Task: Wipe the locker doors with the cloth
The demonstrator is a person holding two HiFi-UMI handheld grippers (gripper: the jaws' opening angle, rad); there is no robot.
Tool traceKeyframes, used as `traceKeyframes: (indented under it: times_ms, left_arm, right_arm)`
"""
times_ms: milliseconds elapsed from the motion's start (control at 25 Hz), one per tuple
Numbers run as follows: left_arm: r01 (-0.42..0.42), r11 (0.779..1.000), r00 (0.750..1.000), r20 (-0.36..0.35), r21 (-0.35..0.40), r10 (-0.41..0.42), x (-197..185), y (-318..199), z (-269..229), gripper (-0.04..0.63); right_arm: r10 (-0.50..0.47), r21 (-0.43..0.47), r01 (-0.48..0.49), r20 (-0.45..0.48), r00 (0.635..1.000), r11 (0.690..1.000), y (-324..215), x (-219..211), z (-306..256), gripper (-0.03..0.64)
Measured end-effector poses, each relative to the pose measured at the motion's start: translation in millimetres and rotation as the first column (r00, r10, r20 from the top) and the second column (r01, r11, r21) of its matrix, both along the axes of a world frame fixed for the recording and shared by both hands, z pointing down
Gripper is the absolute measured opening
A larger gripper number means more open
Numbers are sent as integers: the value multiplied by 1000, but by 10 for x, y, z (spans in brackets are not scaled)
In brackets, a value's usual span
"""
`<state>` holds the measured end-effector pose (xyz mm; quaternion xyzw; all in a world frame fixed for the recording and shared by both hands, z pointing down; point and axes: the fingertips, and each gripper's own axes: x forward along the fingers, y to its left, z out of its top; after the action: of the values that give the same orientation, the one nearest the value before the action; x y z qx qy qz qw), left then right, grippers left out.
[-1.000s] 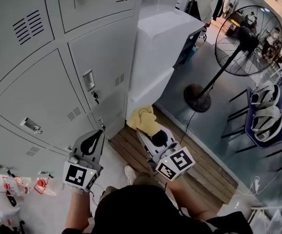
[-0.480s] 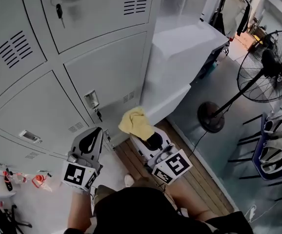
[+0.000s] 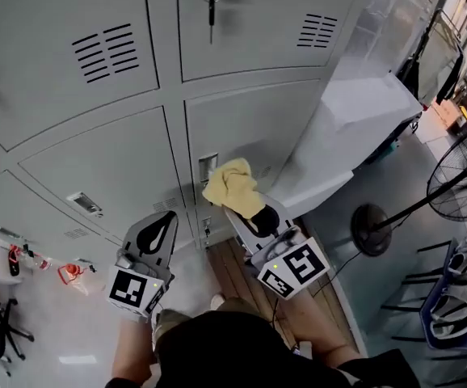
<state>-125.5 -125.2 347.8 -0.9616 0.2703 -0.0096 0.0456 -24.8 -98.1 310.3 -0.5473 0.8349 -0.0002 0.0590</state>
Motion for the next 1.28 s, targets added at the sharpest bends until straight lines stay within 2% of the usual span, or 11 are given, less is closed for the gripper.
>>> traceKeyframes:
  times_ms: [120, 280, 360, 560, 880, 1280]
  left_arm:
    - [45, 999, 999, 24, 8, -45, 517, -11, -14, 8]
    - [89, 996, 996, 22, -5, -89, 1880, 35, 5, 8]
    - [102, 995, 995, 8, -17, -102, 2191, 43, -28, 8]
    - [126, 992, 992, -3, -24, -126, 1764, -3, -36, 8]
    - [152, 988, 988, -2, -42, -152, 1550, -47, 25, 8]
    - [167, 985, 986, -4, -54, -167, 1236, -112, 63, 8]
  right_arm:
    - [-23, 22, 23, -11, 1000, 999, -105, 600, -122, 143]
    - [-48, 45, 49, -13, 999, 998, -208, 2080, -259, 143]
    - [-53, 54, 54, -16, 998, 997, -251, 2422, -319, 143]
    - [-49, 72, 51, -29, 998, 996, -409, 2088, -470, 143]
    - [-17, 83, 21, -48, 999, 996, -676, 2068, -656, 143]
    - [-31, 93, 29, 19, 999, 995, -825, 1887, -756, 143]
